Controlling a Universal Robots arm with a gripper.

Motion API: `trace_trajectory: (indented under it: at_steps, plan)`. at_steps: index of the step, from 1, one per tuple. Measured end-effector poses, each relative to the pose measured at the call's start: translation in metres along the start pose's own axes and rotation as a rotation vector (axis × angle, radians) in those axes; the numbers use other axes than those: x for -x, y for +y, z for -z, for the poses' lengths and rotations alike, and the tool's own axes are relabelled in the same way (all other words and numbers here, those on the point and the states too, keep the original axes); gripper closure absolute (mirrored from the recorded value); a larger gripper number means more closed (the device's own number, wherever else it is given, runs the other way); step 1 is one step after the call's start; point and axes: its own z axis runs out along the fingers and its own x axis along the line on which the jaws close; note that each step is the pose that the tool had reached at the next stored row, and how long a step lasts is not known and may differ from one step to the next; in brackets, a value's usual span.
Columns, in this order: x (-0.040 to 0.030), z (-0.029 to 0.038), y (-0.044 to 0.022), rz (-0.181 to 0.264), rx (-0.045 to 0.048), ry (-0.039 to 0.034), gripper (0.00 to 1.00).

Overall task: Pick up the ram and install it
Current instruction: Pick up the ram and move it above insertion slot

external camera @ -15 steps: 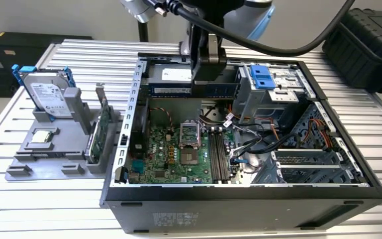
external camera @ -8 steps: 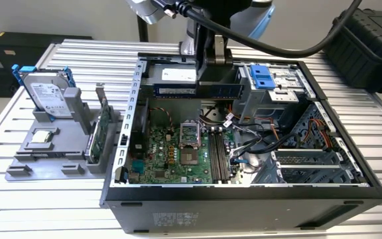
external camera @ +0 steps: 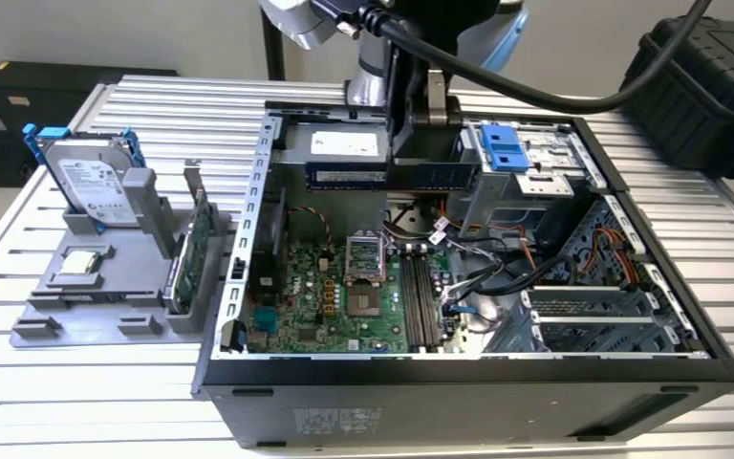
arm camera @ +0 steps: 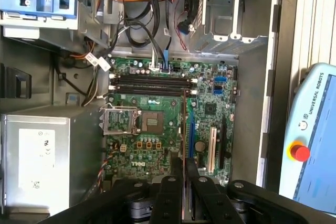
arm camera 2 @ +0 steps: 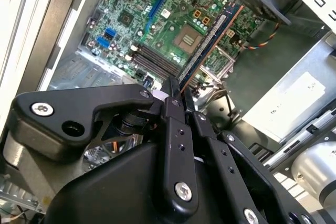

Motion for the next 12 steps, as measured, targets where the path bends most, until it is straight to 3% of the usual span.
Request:
trace_trajectory:
  at_steps: [12]
  plan:
    - [0.0003, -0.0017, 0.0129, 0.000, 0.0000, 0.0000, 1.00]
